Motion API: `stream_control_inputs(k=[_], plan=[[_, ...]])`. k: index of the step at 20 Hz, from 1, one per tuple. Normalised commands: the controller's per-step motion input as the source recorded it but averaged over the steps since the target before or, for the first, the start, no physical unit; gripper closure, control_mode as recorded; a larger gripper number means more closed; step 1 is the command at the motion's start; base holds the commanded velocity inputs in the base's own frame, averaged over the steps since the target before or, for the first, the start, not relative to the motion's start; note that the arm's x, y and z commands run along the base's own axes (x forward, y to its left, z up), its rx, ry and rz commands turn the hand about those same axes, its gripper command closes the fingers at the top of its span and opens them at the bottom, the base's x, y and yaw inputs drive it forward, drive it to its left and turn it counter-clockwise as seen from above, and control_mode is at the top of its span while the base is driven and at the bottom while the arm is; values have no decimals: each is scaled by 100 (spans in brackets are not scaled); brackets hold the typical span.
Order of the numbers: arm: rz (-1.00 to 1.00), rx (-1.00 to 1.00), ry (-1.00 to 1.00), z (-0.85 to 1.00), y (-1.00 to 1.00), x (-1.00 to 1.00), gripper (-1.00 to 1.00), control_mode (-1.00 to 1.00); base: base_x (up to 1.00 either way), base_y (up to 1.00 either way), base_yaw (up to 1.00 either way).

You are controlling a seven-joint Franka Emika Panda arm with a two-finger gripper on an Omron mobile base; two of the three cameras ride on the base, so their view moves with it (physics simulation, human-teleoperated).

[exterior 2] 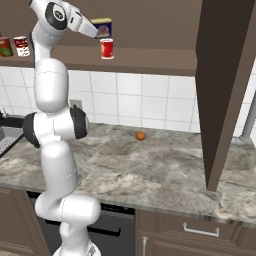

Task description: Stack two cans on top of the other two cans in the cabinet.

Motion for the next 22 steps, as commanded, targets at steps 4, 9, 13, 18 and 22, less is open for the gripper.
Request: stream_control_inputs(k=[4, 9, 13, 18, 22], plan=[[0, 0, 0, -7, 0, 13, 100, -100, 0, 0, 0], [0, 0, 1, -4, -7, 11, 100, -100, 0, 0, 0], [0, -2, 2, 0, -14, 9, 100, -100, 0, 0, 0], [0, -1, 4, -3, -9, 8, 100, -100, 0, 0, 0], [0, 0, 4, -6, -1, 0, 100, -100, 0, 0, 0]])
